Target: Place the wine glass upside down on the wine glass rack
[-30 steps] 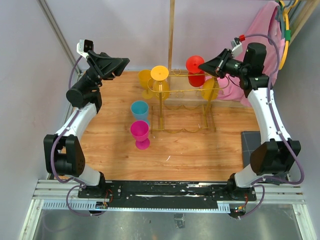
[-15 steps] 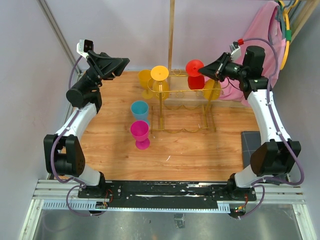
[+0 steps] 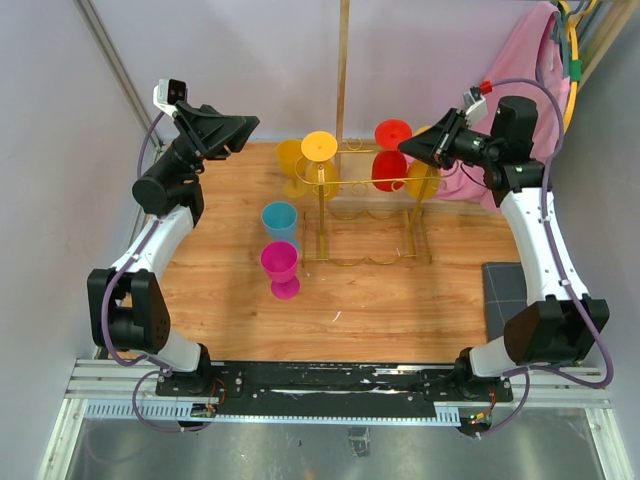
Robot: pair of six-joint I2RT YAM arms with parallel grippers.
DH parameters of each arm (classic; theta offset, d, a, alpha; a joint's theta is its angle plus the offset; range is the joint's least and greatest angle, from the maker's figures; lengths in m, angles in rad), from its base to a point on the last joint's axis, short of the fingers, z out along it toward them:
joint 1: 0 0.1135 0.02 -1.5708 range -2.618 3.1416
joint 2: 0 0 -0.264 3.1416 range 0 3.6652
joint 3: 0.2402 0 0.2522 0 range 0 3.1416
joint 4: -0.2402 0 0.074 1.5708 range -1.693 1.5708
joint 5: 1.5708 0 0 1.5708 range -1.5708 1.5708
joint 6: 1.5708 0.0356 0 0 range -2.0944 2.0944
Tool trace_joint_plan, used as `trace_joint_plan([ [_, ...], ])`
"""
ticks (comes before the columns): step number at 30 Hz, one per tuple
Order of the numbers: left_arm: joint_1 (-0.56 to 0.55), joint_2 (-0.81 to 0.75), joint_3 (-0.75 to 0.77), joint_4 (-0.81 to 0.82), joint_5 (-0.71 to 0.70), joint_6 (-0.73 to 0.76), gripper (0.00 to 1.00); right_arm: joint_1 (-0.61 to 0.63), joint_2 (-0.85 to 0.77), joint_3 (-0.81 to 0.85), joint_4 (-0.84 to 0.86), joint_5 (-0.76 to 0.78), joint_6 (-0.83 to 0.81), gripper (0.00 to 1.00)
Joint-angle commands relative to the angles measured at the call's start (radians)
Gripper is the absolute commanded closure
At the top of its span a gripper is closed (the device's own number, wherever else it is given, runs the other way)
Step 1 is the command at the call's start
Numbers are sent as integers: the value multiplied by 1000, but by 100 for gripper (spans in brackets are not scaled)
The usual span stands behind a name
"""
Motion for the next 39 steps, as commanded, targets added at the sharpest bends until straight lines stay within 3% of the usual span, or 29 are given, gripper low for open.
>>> trace_joint_plan([
  [1, 9, -24, 1, 211, 7, -173, 56, -15, -45, -24, -18, -16, -28, 80],
  [14, 10, -26, -9, 208, 22, -163, 56, -17, -107, -82, -35, -24, -42, 77],
  [20, 26, -35, -22, 58, 125, -29, 57, -23, -165, -88, -37, -35, -32, 76],
  [22, 38, -51, -31, -70, 169, 78, 57, -24, -192, -86, -37, -41, -26, 74],
  [25, 55, -86, -8, -422, 225, 353, 57, -25, -233, -86, -36, -47, -18, 72],
  [28, 57, -109, 115, -1050, 182, 833, 57, -25, -272, -84, -35, -48, -13, 71],
  [31, 56, -65, 294, -1600, -20, 1241, 57, -25, -306, -88, -28, -50, -6, 70],
  [39, 5, 164, 575, -2017, -395, 1563, 57, -25, -357, -127, 62, -82, 64, 68],
])
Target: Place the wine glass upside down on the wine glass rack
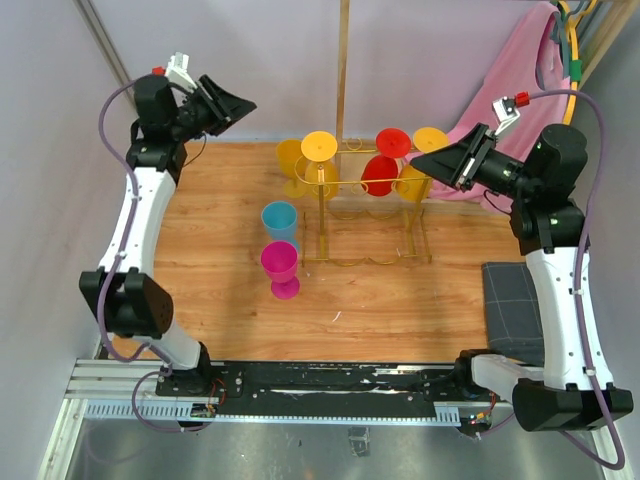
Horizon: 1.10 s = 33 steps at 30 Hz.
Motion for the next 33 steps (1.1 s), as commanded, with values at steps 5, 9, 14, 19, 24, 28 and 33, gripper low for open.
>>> trace_joint_plan([
  [5, -124, 275, 275, -529, -468, 413, 57, -16, -37, -38, 62, -28, 29, 67],
  [9, -176, 388, 371, -602, -556, 456, 57, -16, -45, -51, 62, -26, 22, 67],
  [14, -214, 505, 477, -654, -616, 470, 57, -16, -44, -60, 62, -26, 18, 67],
  [19, -237, 565, 528, -669, -690, 482, 57, -17, -42, -55, 62, -26, 16, 67],
  [24, -253, 597, 547, -669, -764, 485, 57, -18, -40, -55, 62, -26, 18, 67],
  [28, -259, 615, 575, -665, -780, 459, 58, -18, -42, -56, 59, -25, 19, 67],
  [33, -275, 634, 586, -649, -798, 456, 58, -17, -50, -61, 52, -21, 16, 67],
])
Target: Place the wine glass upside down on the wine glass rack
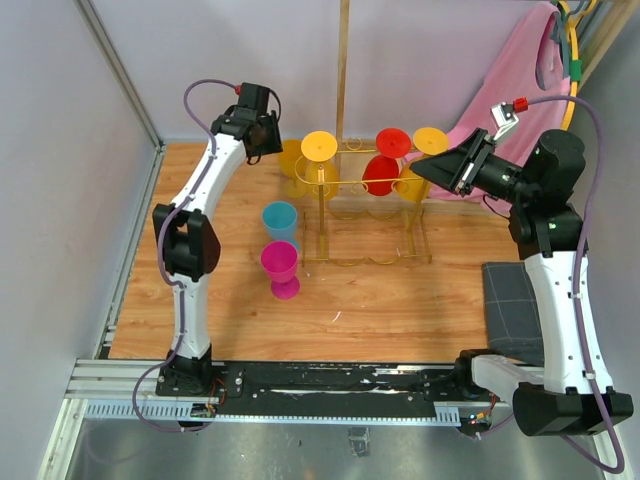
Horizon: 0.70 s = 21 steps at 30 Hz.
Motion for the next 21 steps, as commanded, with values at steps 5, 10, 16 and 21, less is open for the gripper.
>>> trace_joint_plan([
  [5, -30, 61, 47, 25, -61, -8, 61, -17, -28, -6, 10, -13, -11, 67],
  [10, -43, 92, 67, 28, -88, -4, 62, -16, -36, -8, -1, -10, -14, 67],
  [16, -45, 100, 58, 28, -112, -5, 79, -17, -46, -21, -6, -7, -16, 66],
  [21, -46, 78, 34, 34, -148, 4, 100, -17, -47, -26, -5, -4, -15, 66],
])
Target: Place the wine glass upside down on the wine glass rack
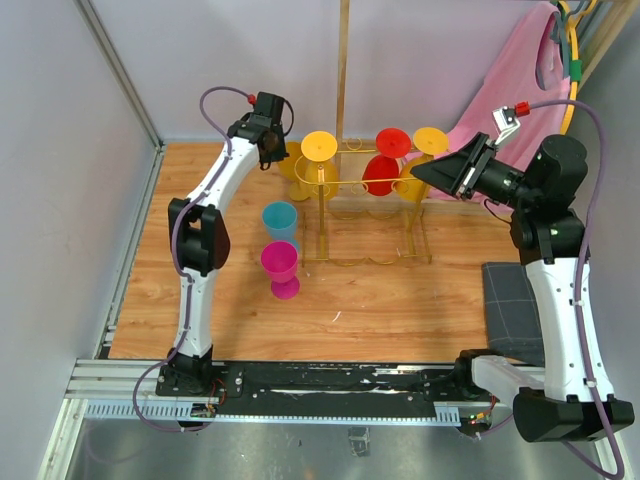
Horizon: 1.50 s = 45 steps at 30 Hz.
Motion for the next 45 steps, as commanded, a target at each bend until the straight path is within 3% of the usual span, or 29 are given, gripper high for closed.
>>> trace_joint_plan([
  [1, -7, -30, -2, 23, -60, 5, 100, -16, -14, -9, 5, -4, -14, 66],
  [11, -7, -176, -58, 37, -277, 11, 100, -16, -10, -13, 6, -5, -14, 66],
  [16, -18, -313, -69, 107, -425, 48, 100, -16, -6, -13, 9, -7, -14, 66],
  [20, -37, -457, -87, 188, -463, 60, 100, -14, 2, -12, 17, -9, -16, 66],
  [24, -59, -650, -232, 355, -321, 31, 100, -14, 13, -12, 32, -10, -13, 66],
  [31, -59, -973, -559, 709, 126, -156, 100, -8, 28, -12, 59, -15, -14, 66],
  [40, -42, -1074, -744, 986, 563, -476, 100, -4, 45, -6, 127, -40, 18, 65],
  [45, 49, -1040, -851, 1286, 814, -813, 100, -2, 41, -26, 224, -61, 60, 64],
])
